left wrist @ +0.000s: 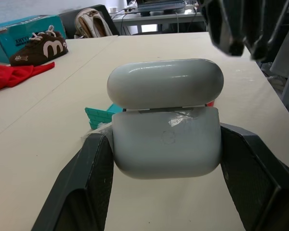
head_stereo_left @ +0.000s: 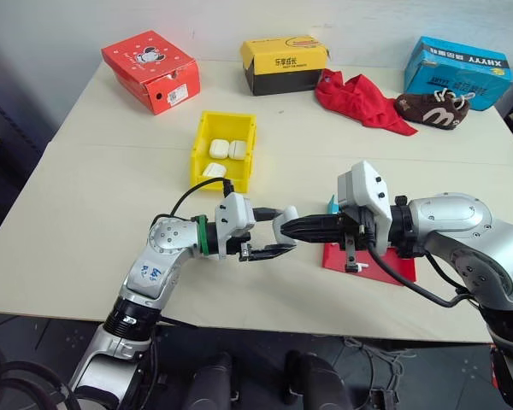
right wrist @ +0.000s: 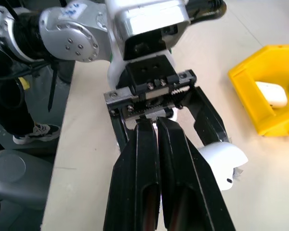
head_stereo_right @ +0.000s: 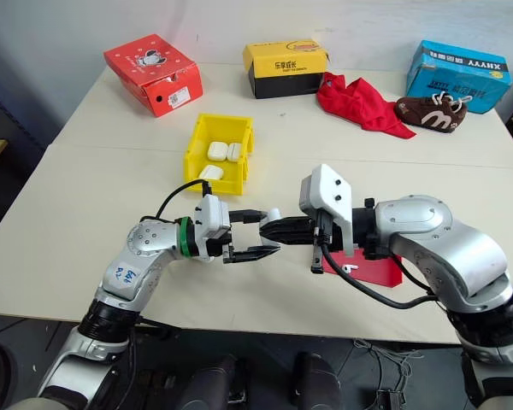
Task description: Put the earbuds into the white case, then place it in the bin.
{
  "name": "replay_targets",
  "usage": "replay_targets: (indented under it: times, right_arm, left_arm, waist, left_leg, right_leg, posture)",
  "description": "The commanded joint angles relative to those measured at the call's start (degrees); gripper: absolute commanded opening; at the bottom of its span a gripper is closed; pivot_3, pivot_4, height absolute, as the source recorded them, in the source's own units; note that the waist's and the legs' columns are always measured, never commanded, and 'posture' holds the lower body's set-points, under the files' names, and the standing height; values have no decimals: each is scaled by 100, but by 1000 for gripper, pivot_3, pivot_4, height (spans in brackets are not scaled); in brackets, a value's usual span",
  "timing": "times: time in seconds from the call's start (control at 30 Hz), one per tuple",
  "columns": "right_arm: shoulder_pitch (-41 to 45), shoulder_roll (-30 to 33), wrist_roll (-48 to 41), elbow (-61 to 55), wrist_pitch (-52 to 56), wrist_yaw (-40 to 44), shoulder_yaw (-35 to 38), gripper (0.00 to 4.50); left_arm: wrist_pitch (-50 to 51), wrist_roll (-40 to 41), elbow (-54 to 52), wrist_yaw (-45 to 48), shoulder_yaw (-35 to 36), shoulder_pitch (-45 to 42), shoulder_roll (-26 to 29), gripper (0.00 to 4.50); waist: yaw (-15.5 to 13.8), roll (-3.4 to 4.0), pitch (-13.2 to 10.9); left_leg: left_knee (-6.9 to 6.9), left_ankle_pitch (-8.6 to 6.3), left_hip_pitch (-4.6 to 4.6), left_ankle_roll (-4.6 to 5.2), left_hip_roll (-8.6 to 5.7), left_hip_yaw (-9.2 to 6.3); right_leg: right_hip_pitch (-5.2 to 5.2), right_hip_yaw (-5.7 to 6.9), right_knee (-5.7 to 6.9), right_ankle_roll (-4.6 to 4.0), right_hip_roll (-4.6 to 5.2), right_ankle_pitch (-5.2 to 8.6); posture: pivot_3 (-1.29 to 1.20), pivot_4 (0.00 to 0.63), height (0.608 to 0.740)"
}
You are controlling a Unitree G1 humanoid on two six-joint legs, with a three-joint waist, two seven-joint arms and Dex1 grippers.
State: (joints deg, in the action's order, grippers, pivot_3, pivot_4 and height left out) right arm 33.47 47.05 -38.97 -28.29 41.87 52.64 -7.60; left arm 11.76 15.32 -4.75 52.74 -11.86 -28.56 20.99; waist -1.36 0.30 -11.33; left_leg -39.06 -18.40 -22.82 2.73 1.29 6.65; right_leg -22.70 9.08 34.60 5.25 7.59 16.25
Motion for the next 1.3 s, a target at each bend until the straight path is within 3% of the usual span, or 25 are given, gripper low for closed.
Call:
replay_targets:
  times: [0.03, 0.27, 0.37, 0.47, 0.57, 0.7, 0.93, 1.07, 1.3]
  right_arm:
    - [83, 69, 358, 93, -87, 9, -42, 35]
    - [-493, 357, 467, 340, -80, 164, 424, 35]
    - [-910, 259, 263, 310, -201, 133, 925, 35]
    - [-1596, -141, -1, 295, -685, -25, 1912, 35]
    - [-2646, -554, 312, 288, -2000, 255, 2824, 594]
    - [-4249, -1144, 973, 446, -3668, 394, 3813, 1975]
    - [-4705, -1772, 907, 251, -4587, -63, 4158, 4367]
    - [-4870, -1870, 638, 184, -4549, -242, 4149, 4442]
    - [-4888, -1816, 691, 330, -4880, -406, 4260, 4442]
  left_arm:
    - [-40, 33, -355, -58, -8, 45, -35, 2792]
    - [-156, 90, -407, -90, 75, 72, -54, 2792]
    - [-111, 158, -442, -87, 143, 112, -32, 2792]
    - [83, 409, -537, -72, 415, 201, 62, 2792]
    - [515, 1016, -603, 150, 802, 289, 227, 2792]
    - [541, 1394, -355, 446, 1361, 306, 614, 2792]
    - [504, 1549, 632, 770, 1979, -11, 1119, 2792]
    - [284, 863, 2136, -273, 1883, -1277, 769, 2792]
    - [-101, -204, 4363, -1595, 1561, -2836, 207, 2792]
  waist:
    - [4, 0, 0]
    - [-10, 0, 0]
    - [-14, -4, 2]
    - [-12, -4, 2]
    - [-13, -4, 2]
    - [-70, -5, 2]
    - [65, -5, 2]
    - [-28, -11, -1]
    - [-35, -14, 1]
  left_leg:
    - [0, 0, 0, 0, 0, 0]
    - [0, 3, 0, 2, -1, -1]
    - [0, 4, -2, 5, -3, -6]
    - [-1, 4, -2, 6, -3, -4]
    - [1, 6, -1, 6, -2, -4]
    - [9, 7, 7, 6, -11, -9]
    - [11, -2, 56, 12, -27, 36]
    - [12, 4, 58, -23, -18, 23]
    - [15, 8, 52, 34, -44, 41]
  right_leg:
    - [0, 0, 0, 0, 0, 0]
    - [1, 1, 0, 1, -1, -1]
    - [4, 4, -3, 4, 1, -2]
    - [5, 3, -5, 7, -1, -4]
    - [7, 2, -5, 9, -4, -5]
    - [13, 6, -3, 13, -19, -2]
    - [24, -38, -4, 37, 7, -12]
    - [14, -66, 20, 25, 9, -9]
    - [13, -67, 36, 38, -5, -16]
  posture:
    - [0, 150, 740]
    - [0, 150, 740]
    - [0, 150, 740]
    - [0, 150, 740]
    - [0, 150, 740]
    - [0, 150, 740]
    - [0, 150, 740]
    - [0, 150, 740]
    - [0, 150, 740]
